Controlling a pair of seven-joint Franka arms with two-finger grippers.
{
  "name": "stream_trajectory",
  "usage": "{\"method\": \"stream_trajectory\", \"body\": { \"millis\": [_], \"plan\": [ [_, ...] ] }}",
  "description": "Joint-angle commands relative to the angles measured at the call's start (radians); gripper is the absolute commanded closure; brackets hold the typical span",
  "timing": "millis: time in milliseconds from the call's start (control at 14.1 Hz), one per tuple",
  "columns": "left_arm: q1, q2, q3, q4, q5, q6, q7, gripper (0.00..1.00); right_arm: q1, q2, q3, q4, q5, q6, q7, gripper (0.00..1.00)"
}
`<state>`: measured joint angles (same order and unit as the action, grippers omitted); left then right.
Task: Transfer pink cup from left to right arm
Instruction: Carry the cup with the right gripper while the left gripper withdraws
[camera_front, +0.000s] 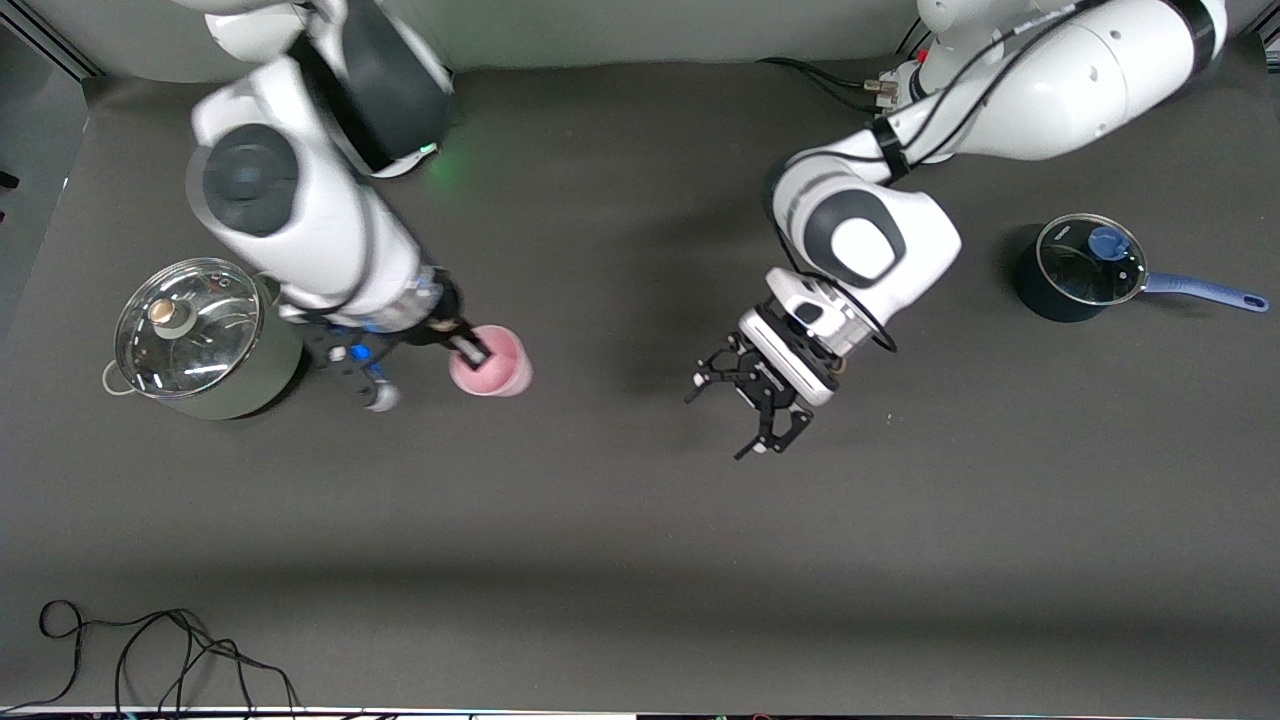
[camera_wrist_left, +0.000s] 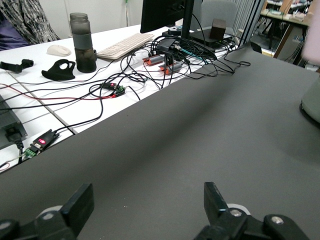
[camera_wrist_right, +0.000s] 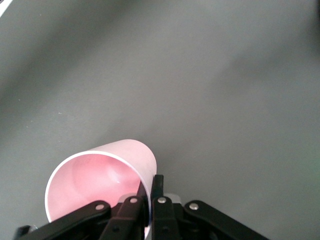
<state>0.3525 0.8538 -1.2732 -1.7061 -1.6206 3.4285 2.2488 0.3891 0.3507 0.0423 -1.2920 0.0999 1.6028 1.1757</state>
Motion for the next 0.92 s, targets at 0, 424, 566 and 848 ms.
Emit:
{"method": "stream_trajectory", "body": {
  "millis": [0, 424, 566, 848],
  "plan": [
    [0.048, -0.012, -0.011, -0.030, 0.005, -0.080, 0.008, 0.01, -0.096, -0.145, 0.002, -0.174, 0.029, 0.000, -0.232, 1.00],
    [0.125, -0.012, -0.012, -0.050, 0.079, -0.235, 0.244, 0.01, -0.133, -0.239, -0.172, -0.358, 0.026, 0.003, -0.692, 1.00],
    [0.125, -0.007, -0.014, -0.050, 0.067, -0.235, 0.229, 0.02, -0.131, -0.239, -0.193, -0.403, 0.026, 0.022, -0.755, 1.00],
    [0.109, -0.006, -0.015, -0.029, 0.067, -0.236, -0.028, 0.01, -0.133, -0.239, -0.214, -0.561, 0.017, 0.187, -0.844, 1.00]
  ]
}}
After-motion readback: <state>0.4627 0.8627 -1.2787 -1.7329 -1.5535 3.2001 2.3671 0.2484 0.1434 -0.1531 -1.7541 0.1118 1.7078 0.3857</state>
